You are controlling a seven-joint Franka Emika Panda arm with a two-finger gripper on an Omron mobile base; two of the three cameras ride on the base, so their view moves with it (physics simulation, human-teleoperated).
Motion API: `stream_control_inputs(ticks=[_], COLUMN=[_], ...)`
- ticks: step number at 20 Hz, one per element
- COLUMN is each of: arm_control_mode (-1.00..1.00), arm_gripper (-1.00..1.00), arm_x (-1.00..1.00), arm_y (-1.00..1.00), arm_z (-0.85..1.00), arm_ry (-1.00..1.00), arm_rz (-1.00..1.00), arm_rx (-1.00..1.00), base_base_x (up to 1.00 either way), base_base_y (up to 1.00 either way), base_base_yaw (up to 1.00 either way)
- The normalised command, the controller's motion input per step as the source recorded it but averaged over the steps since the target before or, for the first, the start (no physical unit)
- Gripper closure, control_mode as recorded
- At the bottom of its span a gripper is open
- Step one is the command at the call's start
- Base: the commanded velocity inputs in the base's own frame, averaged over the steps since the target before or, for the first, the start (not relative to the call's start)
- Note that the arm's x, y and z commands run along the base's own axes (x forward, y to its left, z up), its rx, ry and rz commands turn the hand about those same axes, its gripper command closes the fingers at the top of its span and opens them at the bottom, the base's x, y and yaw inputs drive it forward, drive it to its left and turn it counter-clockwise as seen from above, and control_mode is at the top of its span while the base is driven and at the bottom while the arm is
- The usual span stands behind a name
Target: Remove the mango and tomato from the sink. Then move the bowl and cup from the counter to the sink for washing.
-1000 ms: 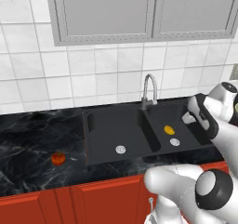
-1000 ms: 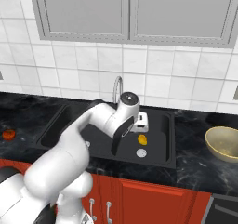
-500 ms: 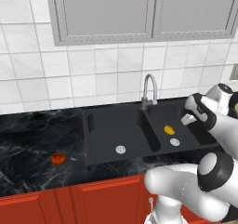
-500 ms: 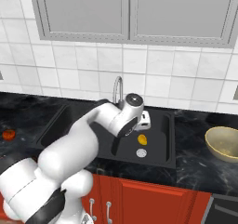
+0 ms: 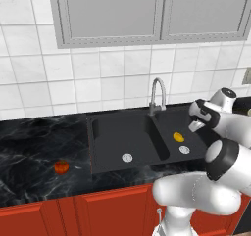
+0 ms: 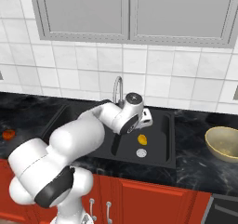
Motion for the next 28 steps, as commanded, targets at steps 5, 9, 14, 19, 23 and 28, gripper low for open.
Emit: stream_control_inputs(ticks=[5,9,14,19,23,28], arm_control_mode=[-1.00,-1.00,-1.00,-1.00,-1.00,-1.00], arm_gripper=[-1.00,-1.00,-1.00,-1.00,-1.00,-1.00], arm_x=[0.30,0.30,0.28,0.26,0.23,0.20], arm_y=[-0.07,-0.07,-0.07,-0.14,-0.18,-0.14], arm_z=[-0.16,-0.15,-0.15,-0.15,-0.12,-0.13], arm_ry=[0.00,0.00,0.00,0.00,0.00,0.00], arm_rz=[0.01,0.00,0.00,0.00,0.00,0.00], arm_rx=[-0.01,0.00,0.00,0.00,0.00,0.01], base_base_x=[0.00,0.00,0.00,0.00,0.00,0.00], base_base_y=[0.00,0.00,0.00,0.00,0.00,0.00], base_base_yaw=[0.00,0.00,0.00,0.00,0.00,0.00])
